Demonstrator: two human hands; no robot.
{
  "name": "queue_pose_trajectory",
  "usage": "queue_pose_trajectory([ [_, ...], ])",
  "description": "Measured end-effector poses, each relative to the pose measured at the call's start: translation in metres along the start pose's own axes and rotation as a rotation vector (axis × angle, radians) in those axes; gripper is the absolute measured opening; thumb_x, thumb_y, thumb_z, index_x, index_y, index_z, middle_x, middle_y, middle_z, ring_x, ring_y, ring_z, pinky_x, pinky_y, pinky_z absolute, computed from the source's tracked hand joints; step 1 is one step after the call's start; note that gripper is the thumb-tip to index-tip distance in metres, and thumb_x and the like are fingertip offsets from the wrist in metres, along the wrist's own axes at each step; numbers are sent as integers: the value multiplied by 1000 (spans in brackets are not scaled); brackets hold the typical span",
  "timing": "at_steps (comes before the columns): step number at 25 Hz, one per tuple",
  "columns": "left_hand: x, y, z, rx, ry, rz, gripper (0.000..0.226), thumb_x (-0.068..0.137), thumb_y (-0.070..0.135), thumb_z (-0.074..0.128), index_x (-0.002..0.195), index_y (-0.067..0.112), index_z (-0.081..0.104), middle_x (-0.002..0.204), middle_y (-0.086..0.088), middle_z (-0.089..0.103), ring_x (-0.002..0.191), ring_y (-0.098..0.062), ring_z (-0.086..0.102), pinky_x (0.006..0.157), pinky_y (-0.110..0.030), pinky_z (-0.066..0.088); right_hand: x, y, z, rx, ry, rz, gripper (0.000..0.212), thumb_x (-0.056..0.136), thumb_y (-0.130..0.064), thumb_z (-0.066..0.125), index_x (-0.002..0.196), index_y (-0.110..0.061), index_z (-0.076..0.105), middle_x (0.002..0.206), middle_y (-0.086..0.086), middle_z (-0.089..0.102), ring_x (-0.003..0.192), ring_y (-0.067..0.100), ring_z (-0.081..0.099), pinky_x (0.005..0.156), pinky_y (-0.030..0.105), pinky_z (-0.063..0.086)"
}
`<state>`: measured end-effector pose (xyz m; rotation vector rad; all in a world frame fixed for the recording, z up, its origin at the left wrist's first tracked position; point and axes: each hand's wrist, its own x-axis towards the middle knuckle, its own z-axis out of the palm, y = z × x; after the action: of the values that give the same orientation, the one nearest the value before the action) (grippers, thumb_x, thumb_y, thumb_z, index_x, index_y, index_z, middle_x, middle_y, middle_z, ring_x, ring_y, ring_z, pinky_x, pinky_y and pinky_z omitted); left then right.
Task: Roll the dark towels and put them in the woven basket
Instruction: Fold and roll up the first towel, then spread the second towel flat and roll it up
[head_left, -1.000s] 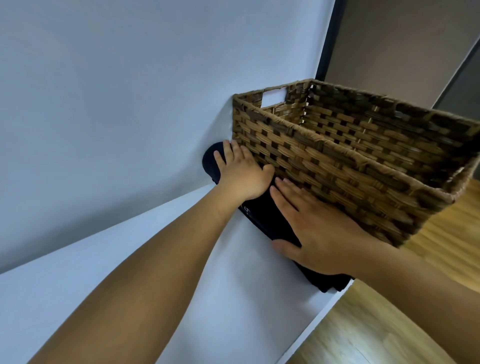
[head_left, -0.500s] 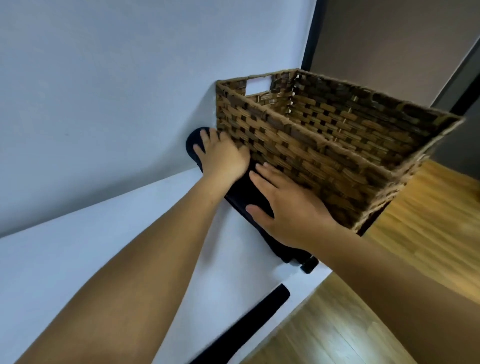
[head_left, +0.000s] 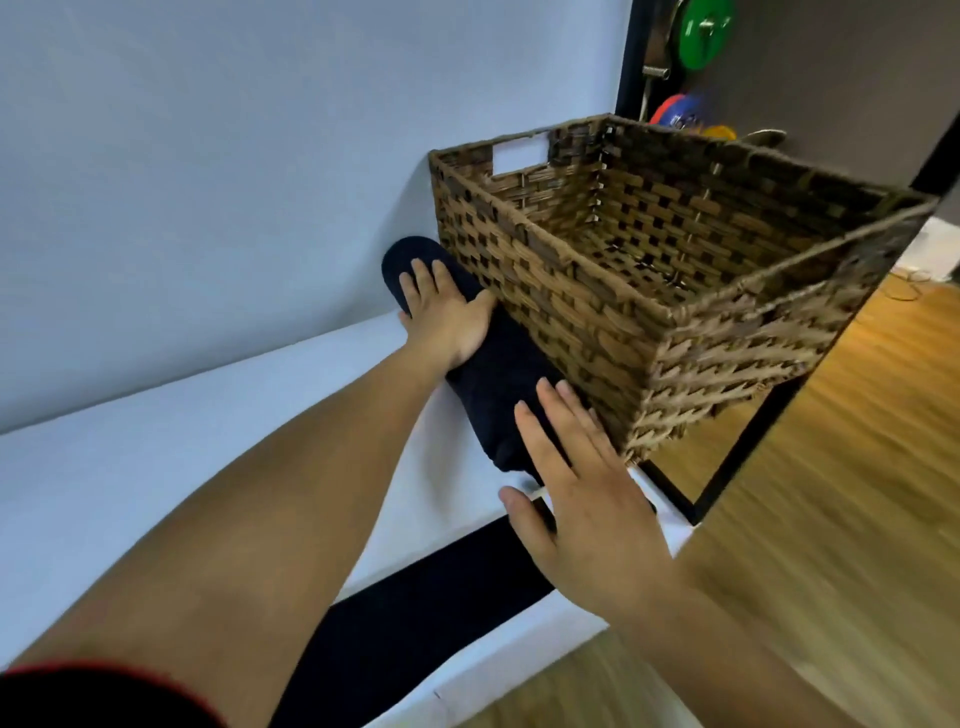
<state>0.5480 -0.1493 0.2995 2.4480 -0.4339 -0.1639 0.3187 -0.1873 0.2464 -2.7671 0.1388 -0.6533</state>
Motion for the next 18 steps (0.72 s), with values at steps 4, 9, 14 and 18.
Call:
queue_pose_trajectory([
  [4, -34, 15, -2, 132, 0, -35, 85, 96, 58, 32, 155, 7, -1, 161, -16, -15, 148, -31, -15, 120, -50, -1, -43, 12, -10, 137, 120, 84, 61, 97, -42, 42, 149, -12, 36, 160, 1, 28, 150, 14, 17, 115, 21, 27],
  [9, -121, 10, 51, -70, 171, 144, 84, 93, 52, 46, 155, 10, 6, 162, -15, -9, 149, -31, -12, 121, -47, 0, -98, 22, -3, 226, 73, 157, 58, 95, -43, 44, 146, -14, 44, 156, -4, 35, 146, 8, 26, 104, 5, 27],
  [14, -111, 19, 40, -45, 89, 124, 81, 94, 51, 45, 155, 14, 8, 162, -14, -9, 149, -31, -12, 120, -53, 2, -135, 24, 21, 404, -252, 391, 59, 97, -41, 53, 151, -26, 35, 157, -13, 30, 144, -3, 19, 111, 15, 24],
  [18, -200, -34, 44, -309, 329, 323, 57, 98, 30, 46, 149, 11, 29, 159, -12, 21, 147, -25, 20, 119, -37, 18, -151, 22, 57, 474, -489, 535, 58, 96, -37, 57, 149, -20, 38, 152, -3, 43, 139, 16, 40, 111, 26, 30],
])
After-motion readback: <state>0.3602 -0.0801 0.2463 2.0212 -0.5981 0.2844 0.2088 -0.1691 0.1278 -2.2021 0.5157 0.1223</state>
